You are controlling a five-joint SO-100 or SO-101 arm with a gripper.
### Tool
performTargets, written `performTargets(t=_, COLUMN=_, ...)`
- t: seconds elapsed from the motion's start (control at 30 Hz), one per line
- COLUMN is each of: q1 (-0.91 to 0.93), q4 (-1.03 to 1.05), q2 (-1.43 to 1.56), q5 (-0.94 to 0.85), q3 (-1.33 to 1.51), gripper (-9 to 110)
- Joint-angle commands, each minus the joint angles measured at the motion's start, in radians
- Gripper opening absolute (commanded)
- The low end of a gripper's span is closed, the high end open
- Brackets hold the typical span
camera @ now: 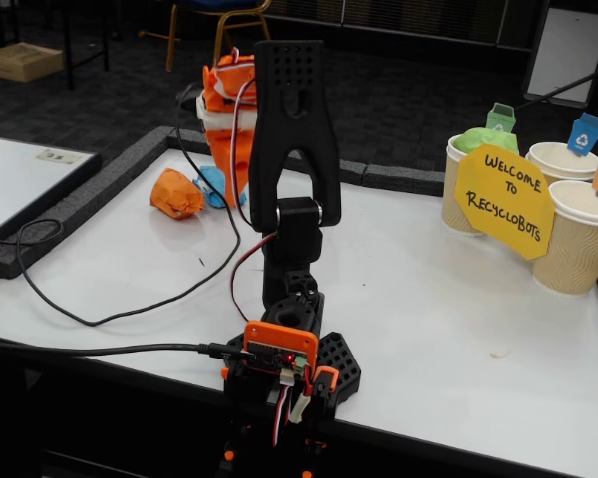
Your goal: Sort rubbish by color.
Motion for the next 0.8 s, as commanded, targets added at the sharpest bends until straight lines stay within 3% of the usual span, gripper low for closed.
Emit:
performTargets(t=0.0, q1=-0.02, q4=-0.002, q2=-0.018, q5=-0.025, q3=-0.164, gripper=36)
performTargets(t=0.27, q1=0.003, q4=-0.049, q2=-0.083, q5=-0.025, q3=-0.206, gripper=16)
performTargets(t=0.77, q1=0.032, q4=0.034, q2=0.017, q5=-0.025, q3=-0.304, gripper=0)
